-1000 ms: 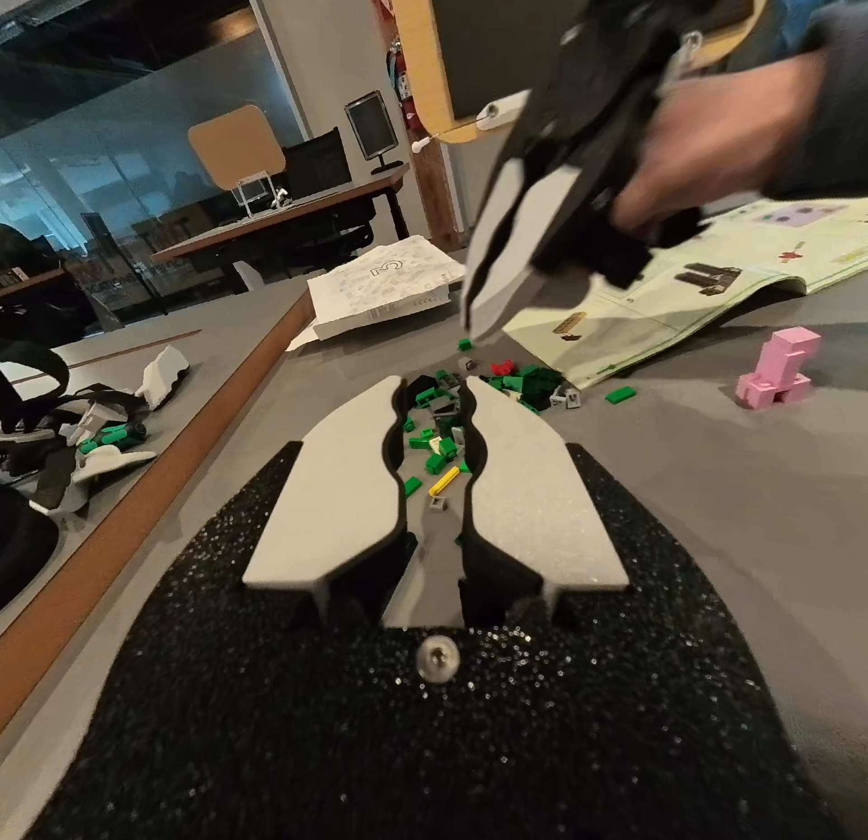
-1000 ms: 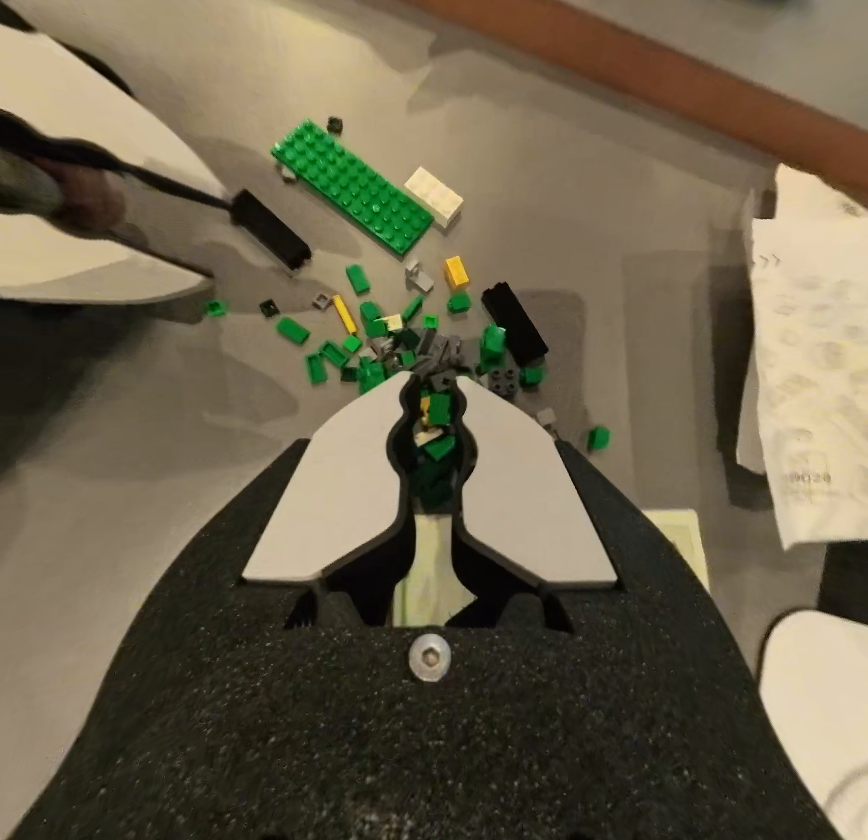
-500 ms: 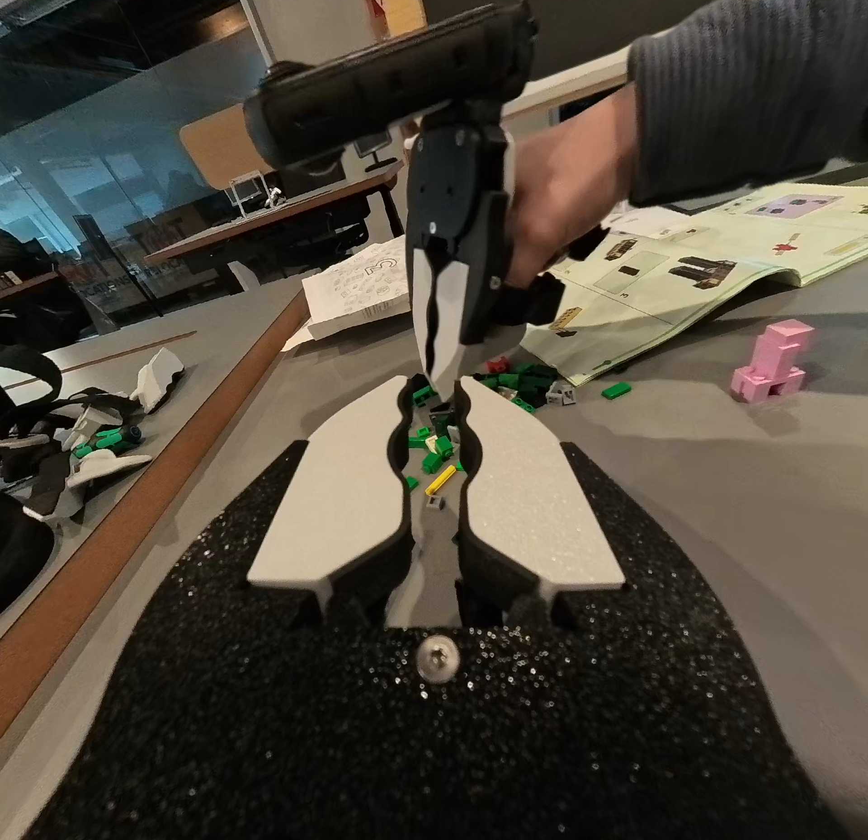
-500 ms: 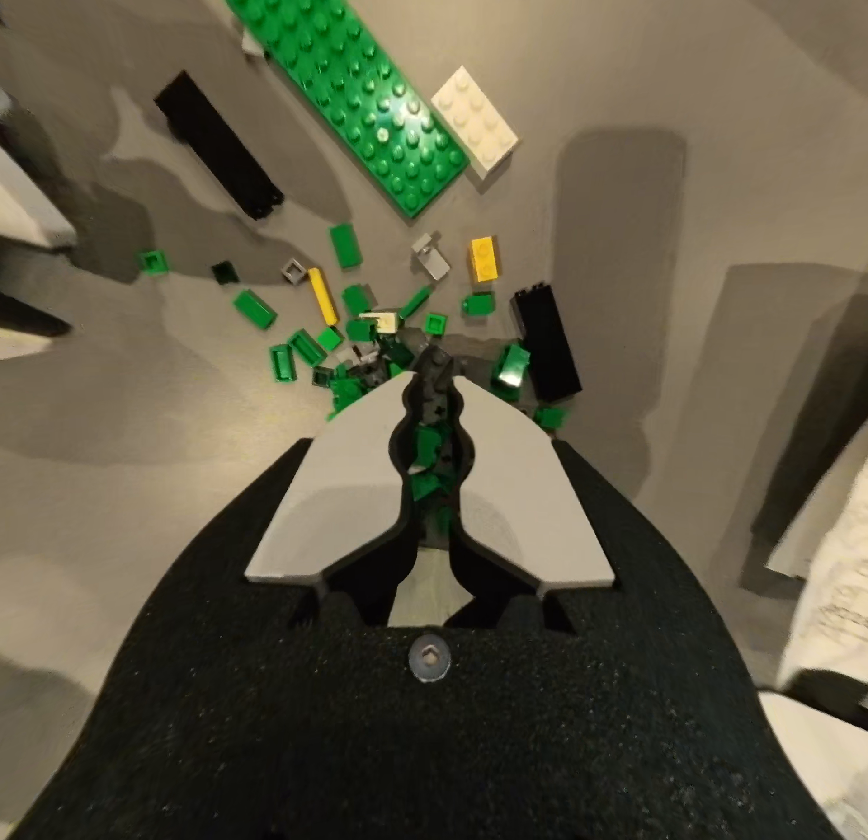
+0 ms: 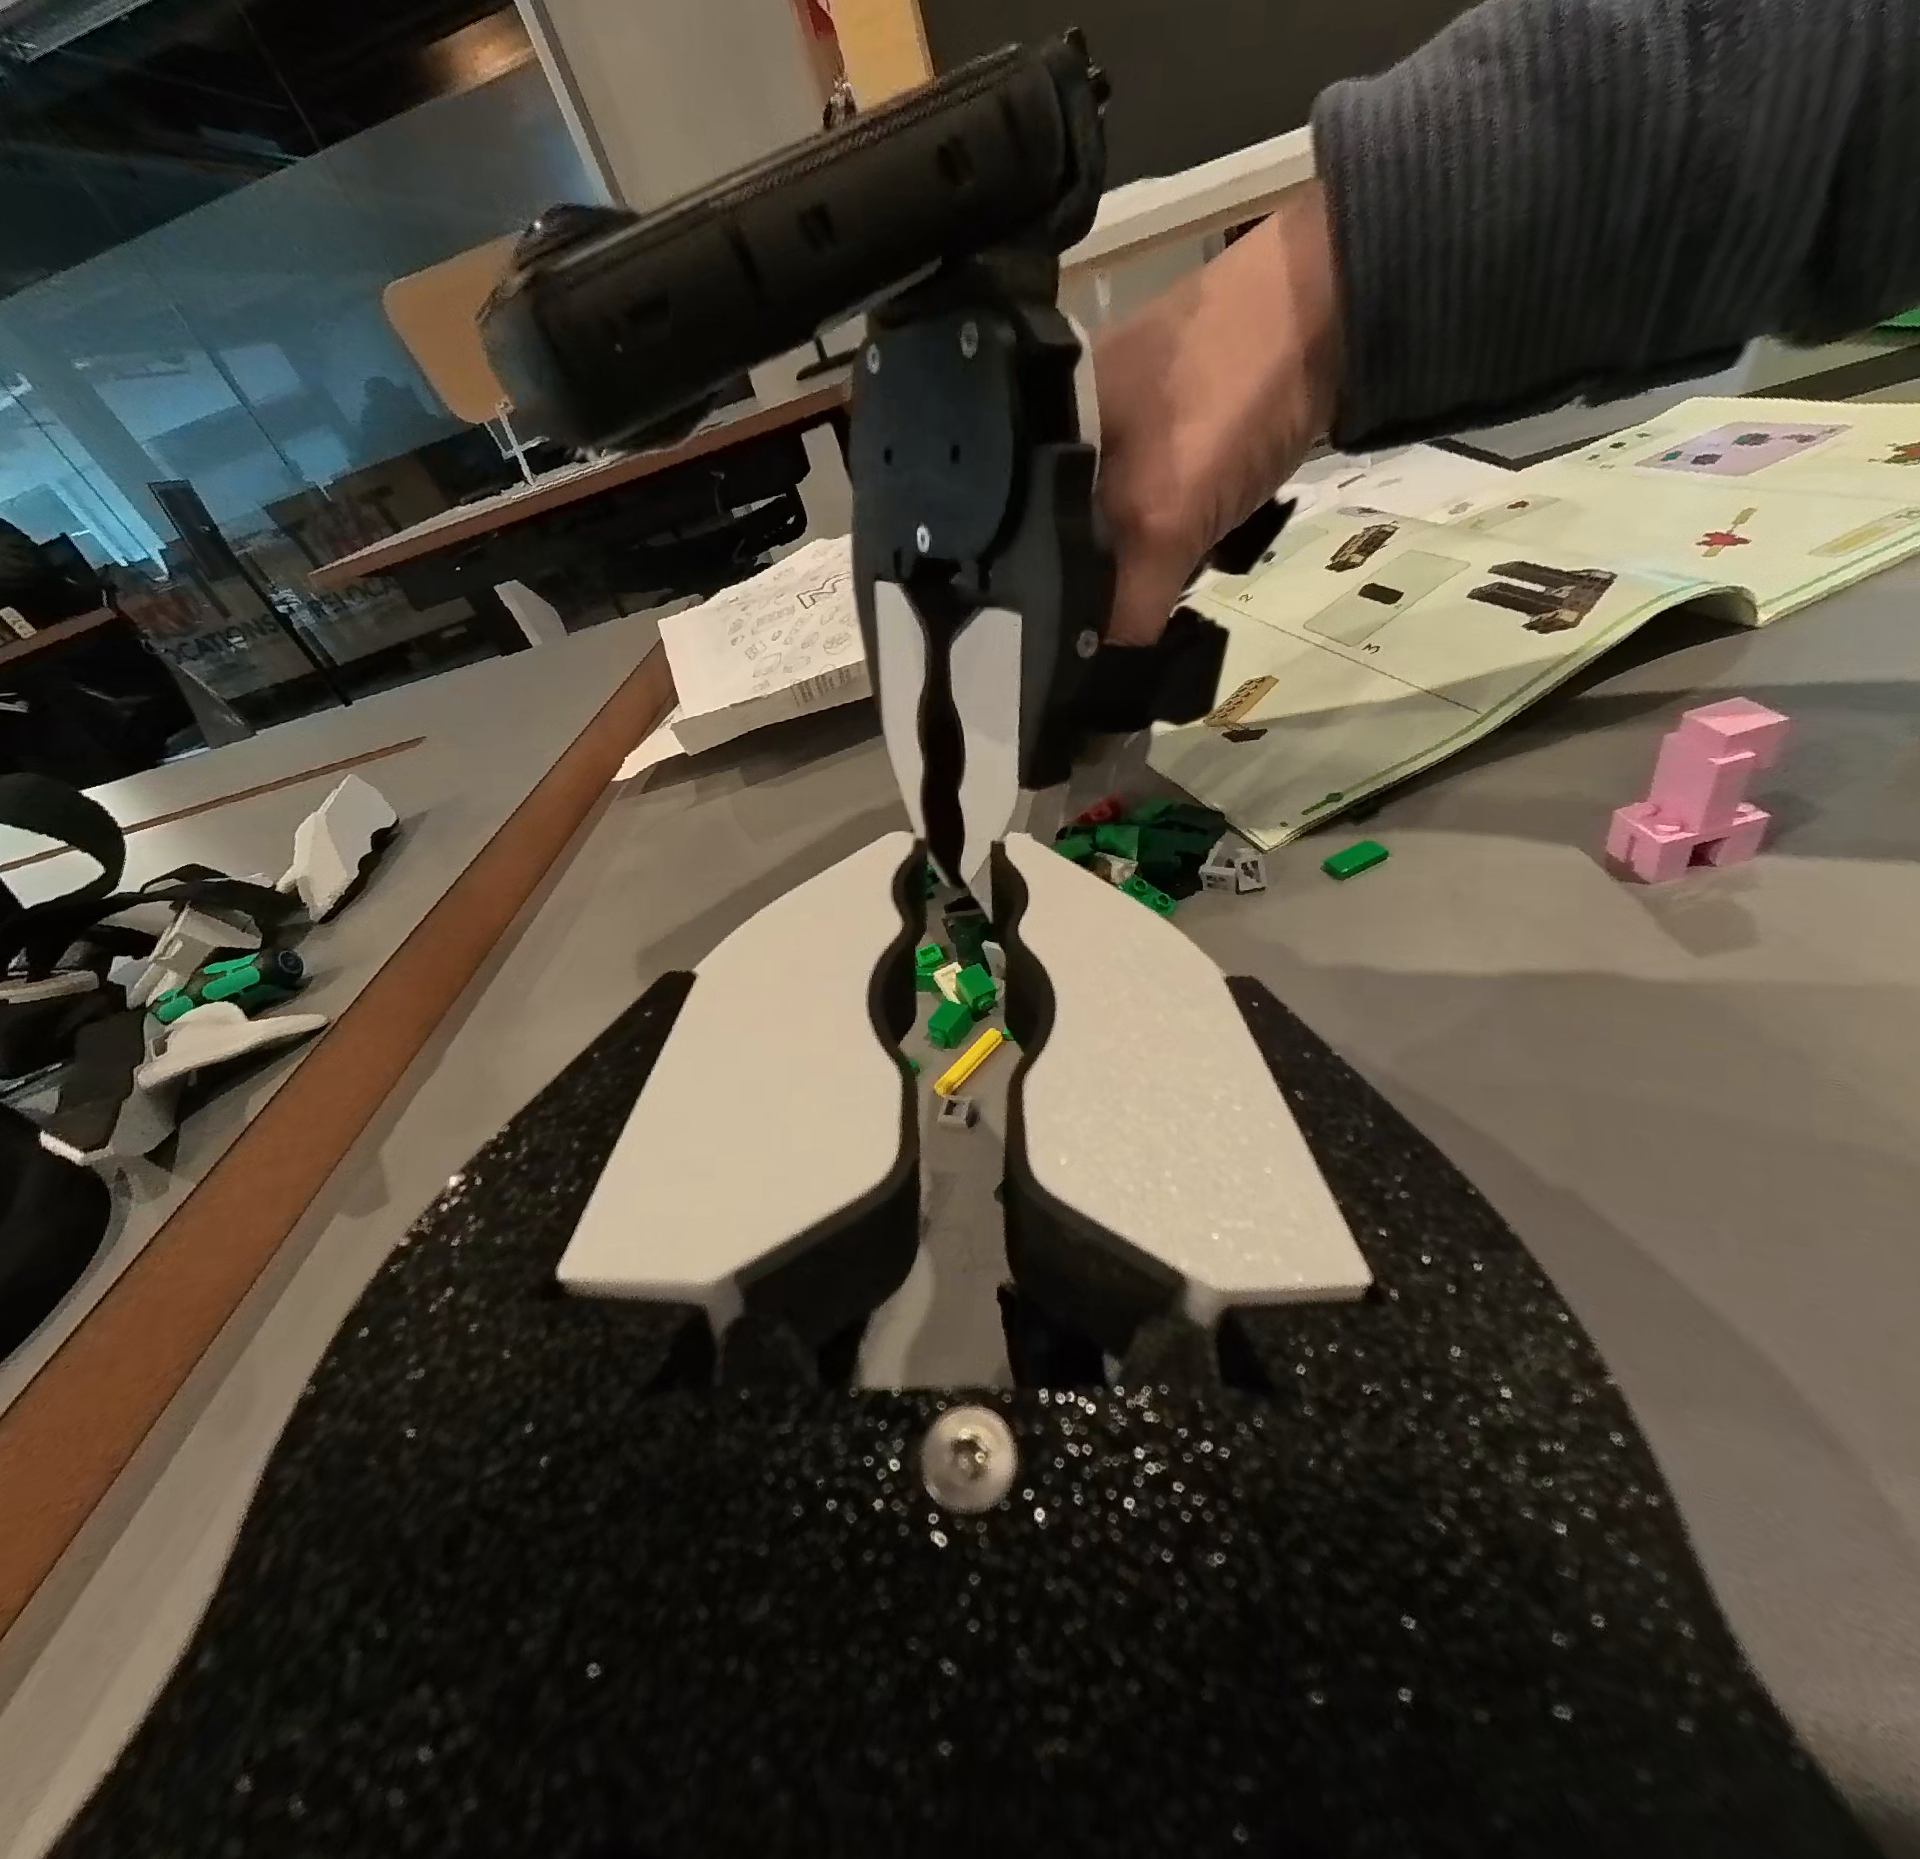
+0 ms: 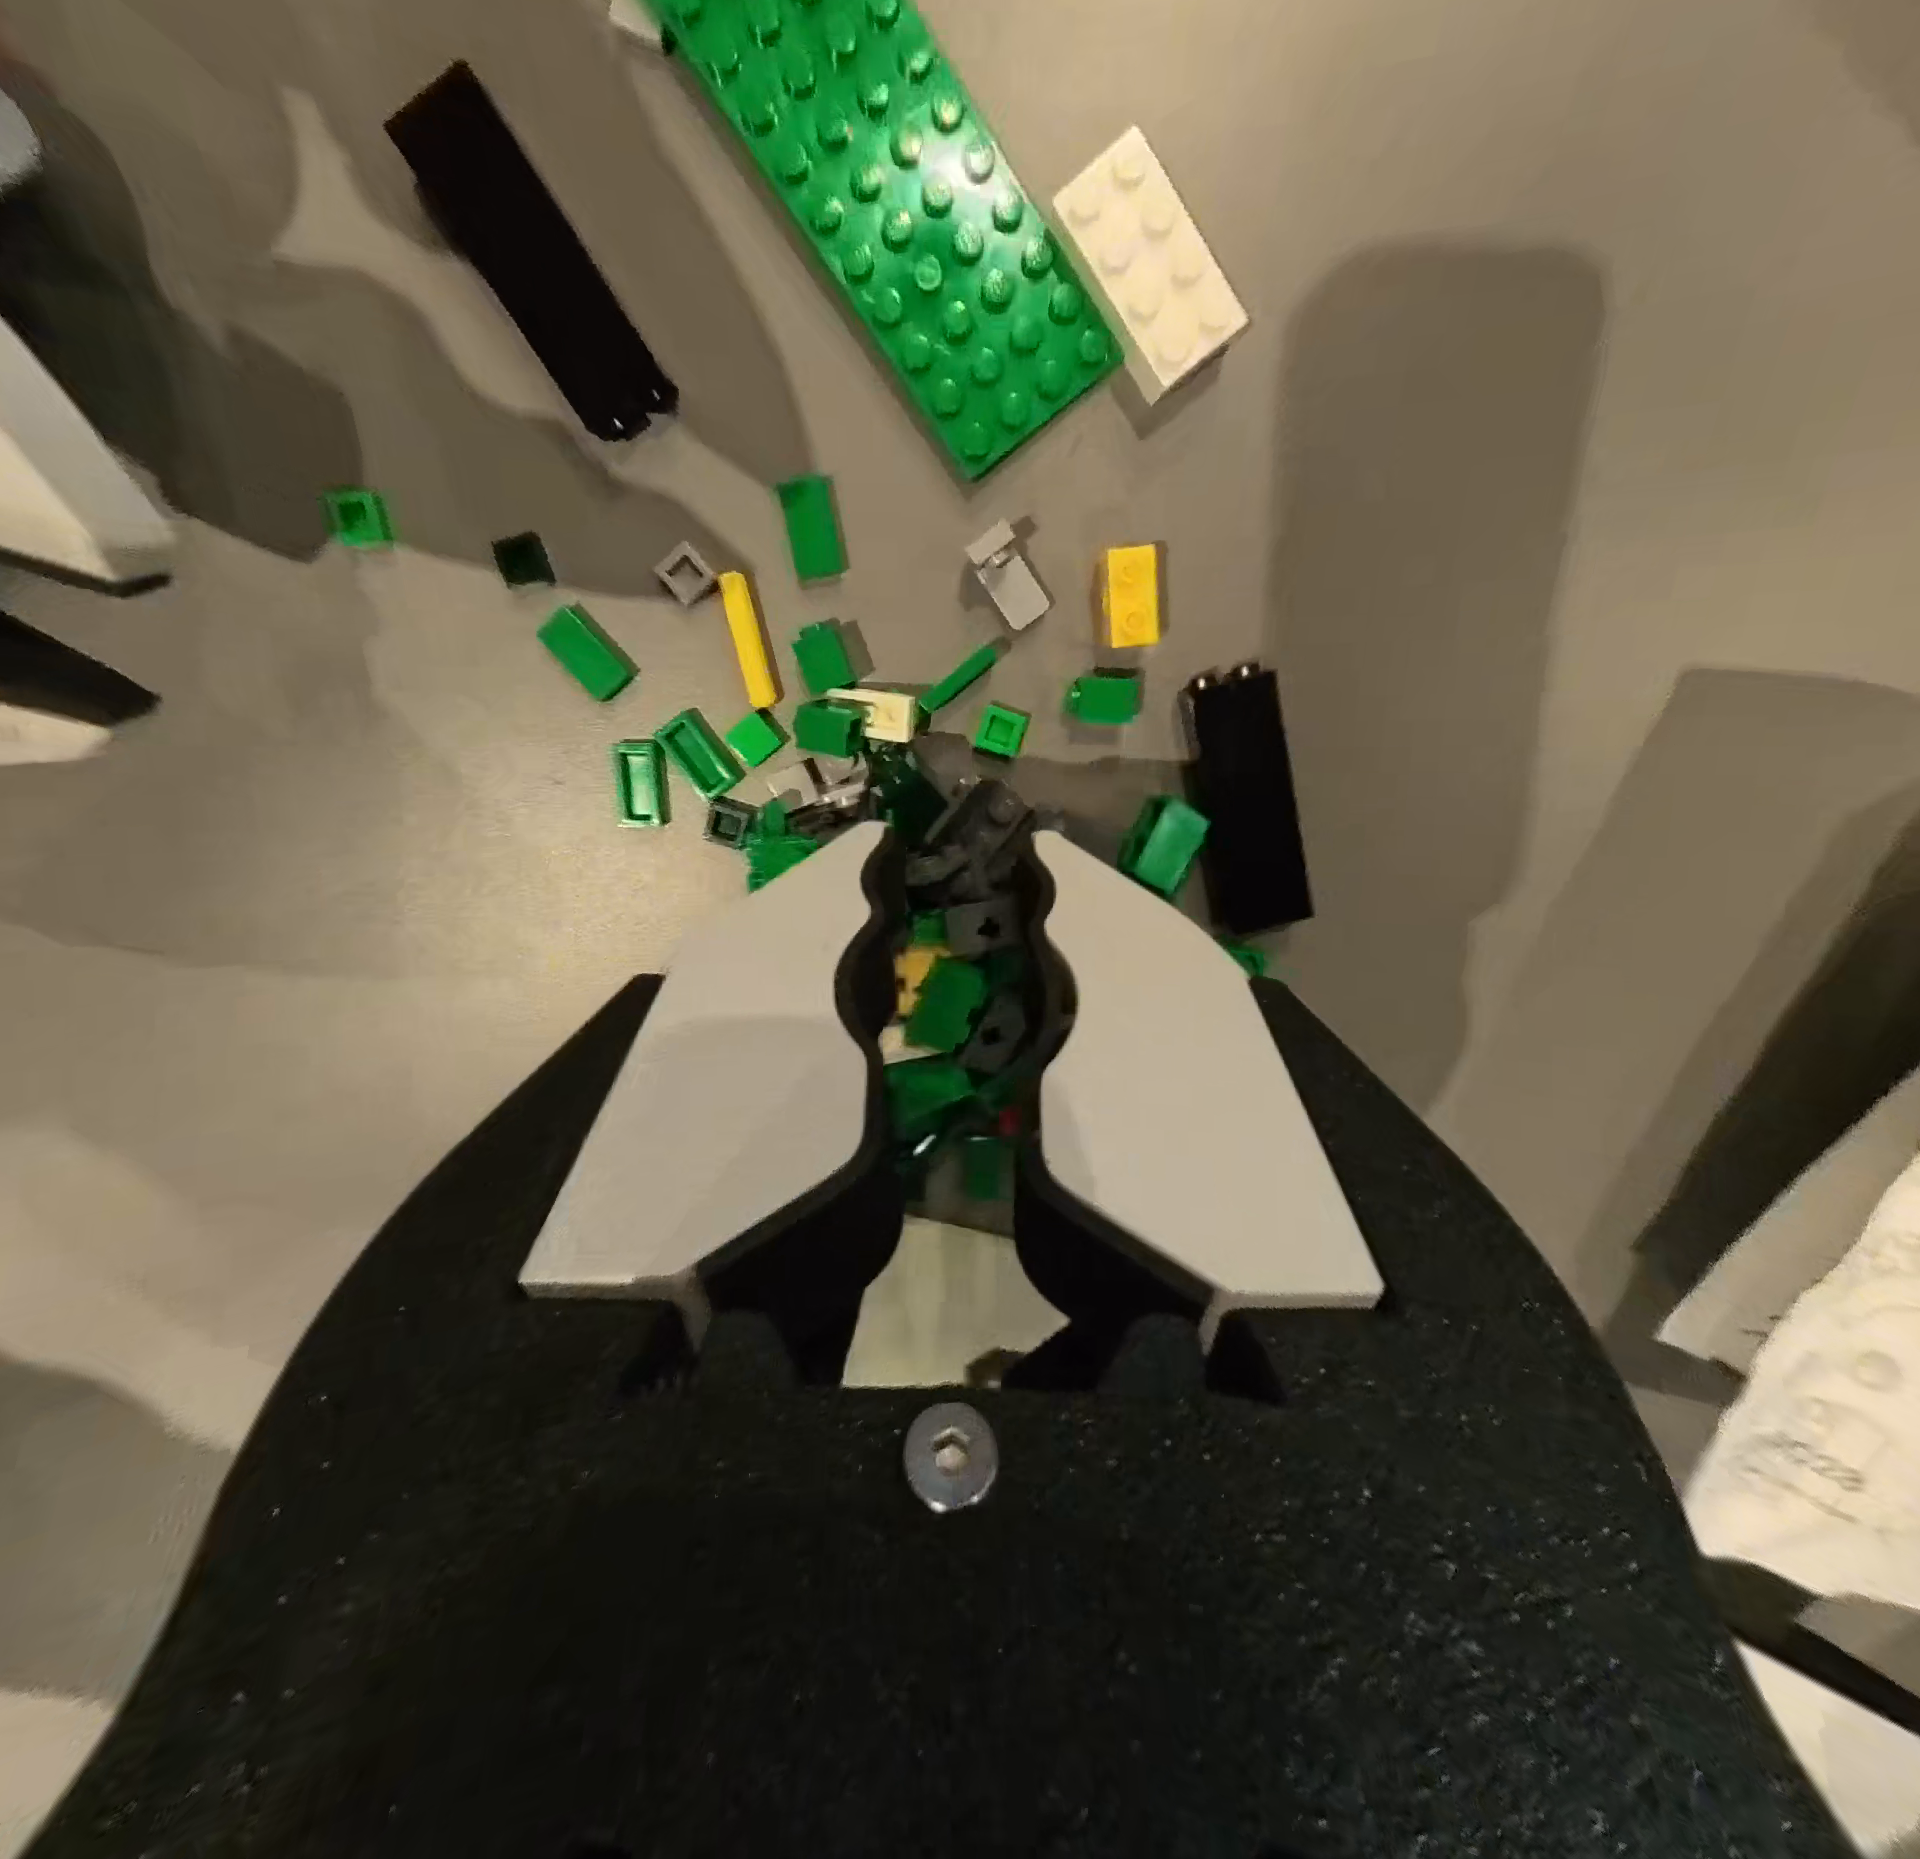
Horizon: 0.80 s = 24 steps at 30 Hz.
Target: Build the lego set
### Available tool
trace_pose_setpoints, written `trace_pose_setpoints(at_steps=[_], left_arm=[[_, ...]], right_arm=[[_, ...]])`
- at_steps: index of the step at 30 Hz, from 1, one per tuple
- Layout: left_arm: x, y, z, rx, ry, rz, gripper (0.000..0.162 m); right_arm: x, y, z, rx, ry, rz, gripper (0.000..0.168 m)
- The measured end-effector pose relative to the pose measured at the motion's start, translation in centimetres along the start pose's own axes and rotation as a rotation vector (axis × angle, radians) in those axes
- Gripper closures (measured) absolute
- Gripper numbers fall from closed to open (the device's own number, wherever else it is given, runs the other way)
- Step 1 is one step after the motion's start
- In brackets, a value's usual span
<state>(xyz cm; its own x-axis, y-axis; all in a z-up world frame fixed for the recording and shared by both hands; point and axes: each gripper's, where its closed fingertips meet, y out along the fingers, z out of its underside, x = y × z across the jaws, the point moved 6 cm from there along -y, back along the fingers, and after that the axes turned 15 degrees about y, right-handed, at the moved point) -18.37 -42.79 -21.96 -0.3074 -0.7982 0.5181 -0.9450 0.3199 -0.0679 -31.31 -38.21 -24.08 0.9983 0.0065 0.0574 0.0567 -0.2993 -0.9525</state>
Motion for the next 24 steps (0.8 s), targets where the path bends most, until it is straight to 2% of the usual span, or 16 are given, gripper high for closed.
trace_pose_setpoints(at_steps=[5,10,20,24], left_arm=[[-0.1,0.0,0.0,-0.001,0.004,0.006,0.153],[-0.1,0.0,0.0,0.001,0.008,0.013,0.156],[-0.1,0.0,0.0,0.0,0.007,0.017,0.159],[-0.2,0.1,0.0,0.005,0.016,0.02,0.16]], right_arm=[[-0.1,0.4,-0.2,0.037,-0.039,0.033,0.15],[-0.3,0.5,-0.3,0.036,-0.067,0.081,0.168],[0.1,-0.6,0.3,-0.104,-0.112,0.14,0.168],[0.2,-1.5,0.5,-0.171,-0.067,0.129,0.168]])
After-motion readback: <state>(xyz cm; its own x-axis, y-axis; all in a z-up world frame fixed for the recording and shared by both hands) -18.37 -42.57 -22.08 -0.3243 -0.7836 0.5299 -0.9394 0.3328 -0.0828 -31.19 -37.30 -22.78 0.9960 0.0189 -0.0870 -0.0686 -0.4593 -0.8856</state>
